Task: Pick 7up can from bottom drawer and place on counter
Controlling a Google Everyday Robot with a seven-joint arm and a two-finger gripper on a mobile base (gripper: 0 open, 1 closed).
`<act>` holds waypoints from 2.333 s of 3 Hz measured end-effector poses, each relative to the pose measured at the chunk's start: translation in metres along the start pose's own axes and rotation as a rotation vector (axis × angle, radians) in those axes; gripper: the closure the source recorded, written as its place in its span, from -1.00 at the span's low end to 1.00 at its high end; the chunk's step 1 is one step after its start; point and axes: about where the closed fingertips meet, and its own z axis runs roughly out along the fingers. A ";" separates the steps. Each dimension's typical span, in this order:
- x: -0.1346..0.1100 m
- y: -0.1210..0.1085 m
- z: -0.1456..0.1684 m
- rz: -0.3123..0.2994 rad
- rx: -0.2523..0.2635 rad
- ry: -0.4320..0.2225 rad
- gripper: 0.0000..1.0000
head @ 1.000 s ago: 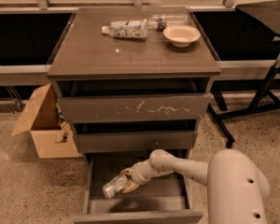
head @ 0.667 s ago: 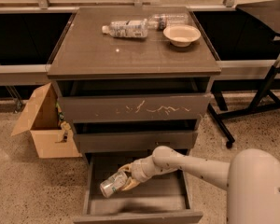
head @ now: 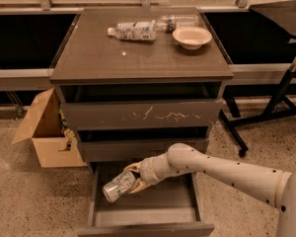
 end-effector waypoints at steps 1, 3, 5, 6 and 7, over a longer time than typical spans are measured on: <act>-0.002 0.000 -0.003 -0.001 0.004 -0.002 1.00; -0.072 -0.025 -0.134 -0.014 0.149 -0.085 1.00; -0.103 -0.041 -0.181 -0.038 0.182 -0.087 1.00; -0.116 -0.078 -0.201 -0.019 0.217 -0.077 1.00; -0.134 -0.131 -0.232 -0.014 0.241 -0.046 1.00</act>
Offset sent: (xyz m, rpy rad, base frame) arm -0.0183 -0.0607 0.1336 0.1396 -0.1084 -0.0733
